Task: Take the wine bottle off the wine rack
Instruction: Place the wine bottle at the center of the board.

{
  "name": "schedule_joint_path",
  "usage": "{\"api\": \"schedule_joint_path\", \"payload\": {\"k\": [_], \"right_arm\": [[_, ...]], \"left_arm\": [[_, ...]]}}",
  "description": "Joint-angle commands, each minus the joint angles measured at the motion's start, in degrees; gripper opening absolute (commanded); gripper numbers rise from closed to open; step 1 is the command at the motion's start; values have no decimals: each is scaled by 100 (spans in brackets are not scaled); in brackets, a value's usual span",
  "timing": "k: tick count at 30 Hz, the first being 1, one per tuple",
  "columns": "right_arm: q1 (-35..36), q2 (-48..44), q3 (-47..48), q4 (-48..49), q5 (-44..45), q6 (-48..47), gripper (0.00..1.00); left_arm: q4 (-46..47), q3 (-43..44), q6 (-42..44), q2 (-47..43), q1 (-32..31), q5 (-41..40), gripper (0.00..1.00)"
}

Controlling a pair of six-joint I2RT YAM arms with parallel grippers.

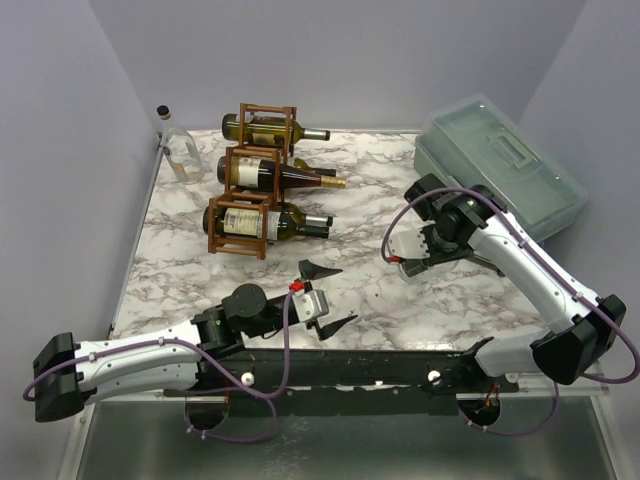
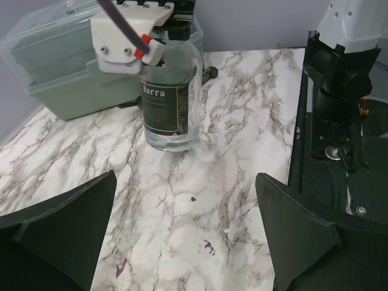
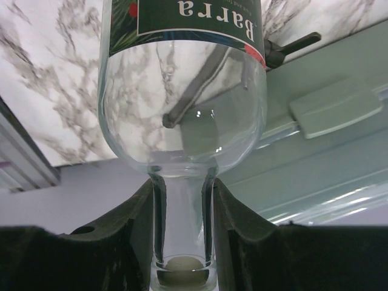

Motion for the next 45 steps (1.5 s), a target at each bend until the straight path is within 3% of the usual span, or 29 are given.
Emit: {"api": "schedule_joint_path", "payload": {"k": [1,12,18,29,37,45], "right_arm": [[283,-263,183,91,934,-961,0],[1062,-437,-375,109,1644,-2390,0],[1553,-362,-564,135,2124,-2252,0],[2357,-308,-1263,196,2202,-1528,3],[2535,-401,-1483,315,2115,-1561,14],[2814,-526,-1770,372,1976,-1315,38]], "left_arm": [[-325,-215,-124,-465,15,-286,99],[-846,-464,-74,-1451,22,-681,99],[-943,-537,-205,-1660,20,-682,99],[-1055,-636,-325,-2010,17,-771,99],[-1067,-720,-443,-2157,16,-788,99],[-1061,-729,-488,-2166,20,-771,99]]}}
